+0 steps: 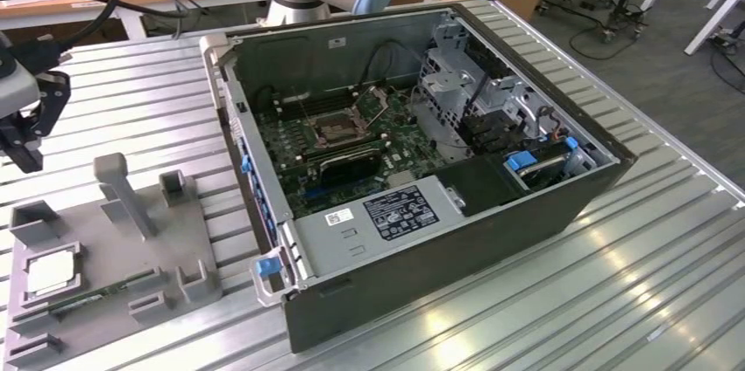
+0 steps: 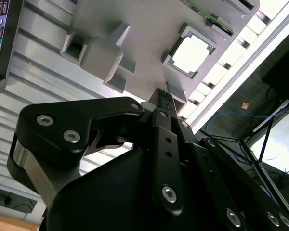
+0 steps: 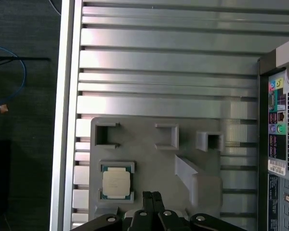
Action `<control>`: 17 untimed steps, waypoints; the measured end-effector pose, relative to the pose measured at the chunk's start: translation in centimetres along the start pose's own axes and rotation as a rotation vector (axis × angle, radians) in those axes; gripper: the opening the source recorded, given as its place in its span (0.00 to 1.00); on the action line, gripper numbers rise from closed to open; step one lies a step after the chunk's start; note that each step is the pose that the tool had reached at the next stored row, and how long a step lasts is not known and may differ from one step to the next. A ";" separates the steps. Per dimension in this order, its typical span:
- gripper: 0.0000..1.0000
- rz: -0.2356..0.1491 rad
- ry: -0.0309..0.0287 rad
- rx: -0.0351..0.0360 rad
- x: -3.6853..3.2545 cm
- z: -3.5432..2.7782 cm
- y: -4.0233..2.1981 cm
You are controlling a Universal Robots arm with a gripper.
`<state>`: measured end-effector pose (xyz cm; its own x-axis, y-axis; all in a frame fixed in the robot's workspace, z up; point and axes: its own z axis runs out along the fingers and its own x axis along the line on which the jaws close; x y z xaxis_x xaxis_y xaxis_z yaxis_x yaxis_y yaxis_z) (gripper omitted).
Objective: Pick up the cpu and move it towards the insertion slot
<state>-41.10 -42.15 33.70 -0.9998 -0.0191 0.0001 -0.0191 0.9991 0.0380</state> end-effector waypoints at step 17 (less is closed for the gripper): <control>0.11 0.000 0.0000 0.0000 0.35 0.13 -0.16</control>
<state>-41.45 -42.31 33.56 -0.9998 -0.0191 0.0000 -0.0191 0.9991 0.0380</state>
